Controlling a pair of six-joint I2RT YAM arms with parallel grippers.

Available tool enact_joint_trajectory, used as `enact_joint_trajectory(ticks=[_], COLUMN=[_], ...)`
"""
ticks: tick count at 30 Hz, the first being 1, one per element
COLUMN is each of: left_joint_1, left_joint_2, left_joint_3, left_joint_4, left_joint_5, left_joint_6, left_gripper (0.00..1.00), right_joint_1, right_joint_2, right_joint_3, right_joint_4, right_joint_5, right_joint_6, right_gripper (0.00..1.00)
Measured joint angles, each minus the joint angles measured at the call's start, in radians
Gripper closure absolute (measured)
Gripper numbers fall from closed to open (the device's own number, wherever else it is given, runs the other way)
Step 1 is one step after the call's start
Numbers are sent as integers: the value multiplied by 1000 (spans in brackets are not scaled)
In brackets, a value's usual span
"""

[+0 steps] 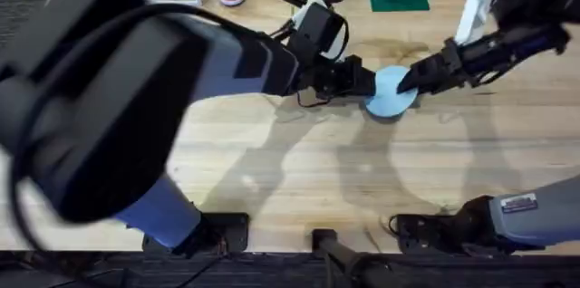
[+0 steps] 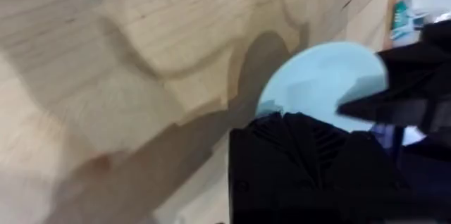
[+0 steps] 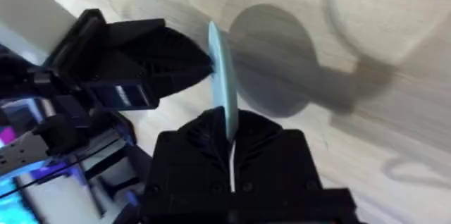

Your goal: Pick up the plates from the table one by one and place each into a slot on the dish rack.

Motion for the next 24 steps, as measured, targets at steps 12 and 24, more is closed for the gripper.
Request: enact_joint_trajectory(ticks=[12, 24], left_joint_1=[20, 130], left_joint_2=[-331, -651], left_joint_3=[0, 5], left_joint_4=[-349, -730], left_joint_5=[-164, -336], left_joint_6=[140, 319], left_gripper=[962, 962], right_joint_1=[13, 227], right_joint_2=[-179, -237], right_joint_3=[224, 426], right_joint_4=[-134, -156], right_joint_5=[124, 371], right_joint_6=[2, 171], right_gripper=[969, 969])
